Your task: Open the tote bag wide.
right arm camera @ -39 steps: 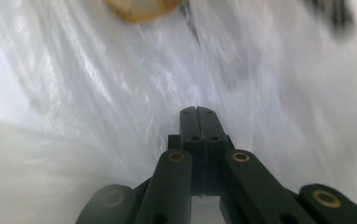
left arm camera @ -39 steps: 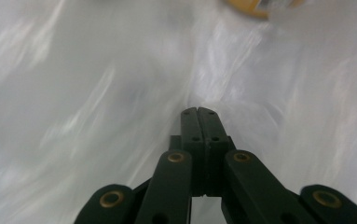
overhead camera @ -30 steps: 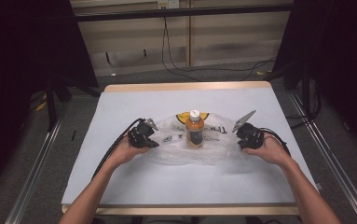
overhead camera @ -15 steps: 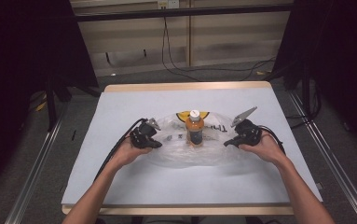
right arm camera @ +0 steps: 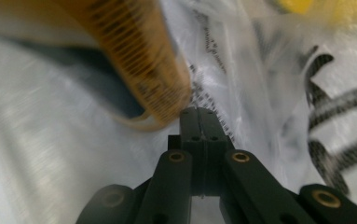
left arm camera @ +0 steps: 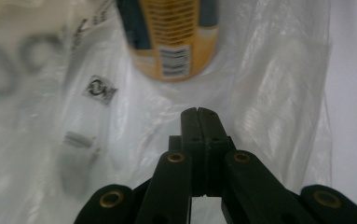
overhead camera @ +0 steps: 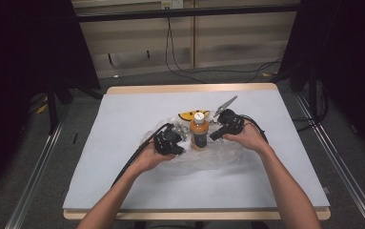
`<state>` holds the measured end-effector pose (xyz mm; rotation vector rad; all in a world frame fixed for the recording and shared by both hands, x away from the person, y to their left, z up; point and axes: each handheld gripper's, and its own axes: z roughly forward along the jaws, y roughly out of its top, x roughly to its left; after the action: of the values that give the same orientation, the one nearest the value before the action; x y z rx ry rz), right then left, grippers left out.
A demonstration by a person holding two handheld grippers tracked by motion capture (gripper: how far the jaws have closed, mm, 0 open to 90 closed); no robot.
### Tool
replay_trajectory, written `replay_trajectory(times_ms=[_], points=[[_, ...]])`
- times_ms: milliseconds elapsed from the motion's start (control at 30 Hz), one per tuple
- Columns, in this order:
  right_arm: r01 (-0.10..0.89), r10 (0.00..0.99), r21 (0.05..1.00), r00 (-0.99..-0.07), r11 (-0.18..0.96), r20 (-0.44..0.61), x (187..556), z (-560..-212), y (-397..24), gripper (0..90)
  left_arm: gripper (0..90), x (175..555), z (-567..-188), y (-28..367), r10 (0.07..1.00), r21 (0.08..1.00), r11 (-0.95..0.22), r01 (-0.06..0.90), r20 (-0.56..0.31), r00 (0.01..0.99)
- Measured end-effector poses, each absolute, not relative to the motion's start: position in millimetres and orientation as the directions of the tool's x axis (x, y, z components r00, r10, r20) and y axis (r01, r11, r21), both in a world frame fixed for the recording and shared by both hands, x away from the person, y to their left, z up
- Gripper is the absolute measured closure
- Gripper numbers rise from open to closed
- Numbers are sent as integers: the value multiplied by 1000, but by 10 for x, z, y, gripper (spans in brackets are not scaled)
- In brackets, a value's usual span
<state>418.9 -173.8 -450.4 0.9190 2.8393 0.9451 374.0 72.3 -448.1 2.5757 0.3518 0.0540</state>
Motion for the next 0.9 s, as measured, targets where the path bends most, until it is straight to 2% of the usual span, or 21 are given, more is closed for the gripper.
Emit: replay_trajectory(times_ms=[300,433,667,900], points=[[609,631,477,-764,634,137,4514,-4655,-1668,900,900,3419,-4586,653,168,494,-855,159,-26,985],[653,693,516,-706,555,148,4618,-4683,-1743,900,900,3291,-4582,680,139,495,-859,134,-27,990],[682,796,551,-603,480,53,4742,-4708,-1872,900,900,3197,-4582,766,118,497,-858,132,-60,991],[714,842,560,-536,421,51,4830,-4721,-1969,900,900,3134,-4580,801,111,499,-857,125,-58,992]])
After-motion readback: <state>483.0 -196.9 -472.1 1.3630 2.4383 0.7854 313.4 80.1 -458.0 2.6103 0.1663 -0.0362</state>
